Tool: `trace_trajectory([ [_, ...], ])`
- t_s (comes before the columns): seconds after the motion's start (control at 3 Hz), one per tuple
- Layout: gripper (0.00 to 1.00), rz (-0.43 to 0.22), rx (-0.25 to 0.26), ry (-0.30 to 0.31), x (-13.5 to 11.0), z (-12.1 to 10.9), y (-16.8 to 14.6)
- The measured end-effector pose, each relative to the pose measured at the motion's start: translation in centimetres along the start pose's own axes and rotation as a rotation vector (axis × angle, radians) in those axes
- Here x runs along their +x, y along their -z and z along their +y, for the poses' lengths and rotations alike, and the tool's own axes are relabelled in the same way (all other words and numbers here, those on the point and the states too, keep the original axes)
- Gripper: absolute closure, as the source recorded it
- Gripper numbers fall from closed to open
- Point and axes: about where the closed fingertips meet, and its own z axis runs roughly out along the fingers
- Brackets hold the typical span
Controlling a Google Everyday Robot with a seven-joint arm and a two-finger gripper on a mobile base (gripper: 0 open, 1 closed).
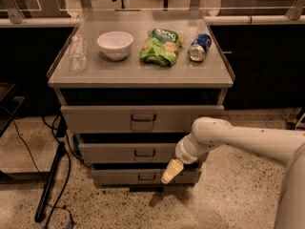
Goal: Open middle drawer
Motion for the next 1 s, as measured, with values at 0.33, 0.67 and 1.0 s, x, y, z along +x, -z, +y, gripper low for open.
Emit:
trace_trajectory([
  [0.33,0.00,0.001,0.017,-0.031,0.08,-1.99,-2.05],
  [0.67,0.00,0.001,0.017,-0.031,0.09,-1.98,-2.06],
  [1.0,0.00,0.024,0.060,-0.045,0.27,-2.80,-2.19],
])
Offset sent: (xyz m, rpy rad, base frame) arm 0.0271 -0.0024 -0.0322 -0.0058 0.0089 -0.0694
